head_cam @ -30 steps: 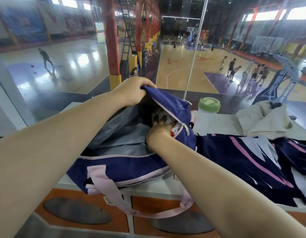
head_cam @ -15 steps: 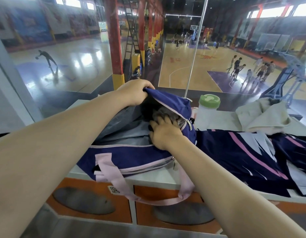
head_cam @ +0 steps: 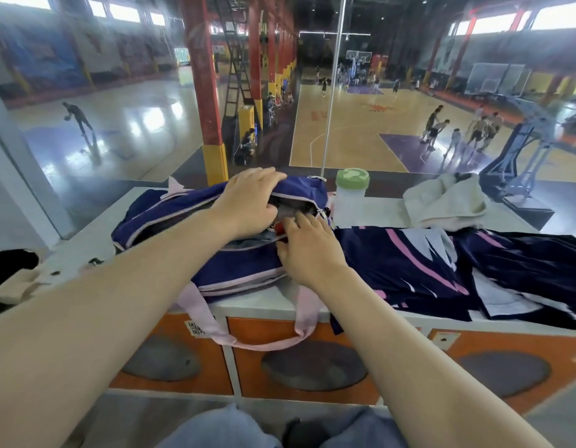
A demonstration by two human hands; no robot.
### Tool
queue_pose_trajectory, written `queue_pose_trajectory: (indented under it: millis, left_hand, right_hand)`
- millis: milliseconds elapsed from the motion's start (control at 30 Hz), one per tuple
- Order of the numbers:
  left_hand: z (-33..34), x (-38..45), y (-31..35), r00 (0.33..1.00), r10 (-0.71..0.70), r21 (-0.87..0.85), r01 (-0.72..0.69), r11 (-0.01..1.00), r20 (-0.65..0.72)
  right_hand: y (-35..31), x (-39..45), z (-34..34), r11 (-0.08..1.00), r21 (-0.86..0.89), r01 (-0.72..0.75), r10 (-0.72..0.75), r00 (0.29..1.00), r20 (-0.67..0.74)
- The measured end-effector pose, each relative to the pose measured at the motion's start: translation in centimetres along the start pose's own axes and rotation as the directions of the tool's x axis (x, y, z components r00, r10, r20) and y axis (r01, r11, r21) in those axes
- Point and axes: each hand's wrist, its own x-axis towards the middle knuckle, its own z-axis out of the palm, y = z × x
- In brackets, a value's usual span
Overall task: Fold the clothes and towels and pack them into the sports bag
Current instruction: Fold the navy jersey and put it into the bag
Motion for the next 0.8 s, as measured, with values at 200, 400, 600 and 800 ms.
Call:
queue_pose_trajectory:
  millis: [200,400,600,800]
  left_hand:
    - [3.5,-1.6,5.1,0.988,-0.028,-0.238,-0.008,0.971,-0.15]
    - [7.2,-2.6,11.4,0.991,-0.132,-0.57,0.11,0.814,0.003]
    - [10.8,-2.4,11.4,0.917,-0.289,-0.55,0.396,0.735,0.274]
    - [11.5,-2.1,9.6,0.885,-0.373,-0.493,0.465,0.735,0.28]
  right_hand:
    - [4.4,-2.8,-2.0,0.972,0.159,-0.175,0.182,0.983,-0.031]
    - [10.0,-5.6,-1.9,0.863,0.264,-0.431,0.428,0.901,0.072]
    - [11.5,-7.4,-0.1,0.839,0.345,-0.421,0.392,0.907,0.152]
    - [10.9,-7.3,1.4,0.852,0.339,-0.399,0.356,0.916,0.183]
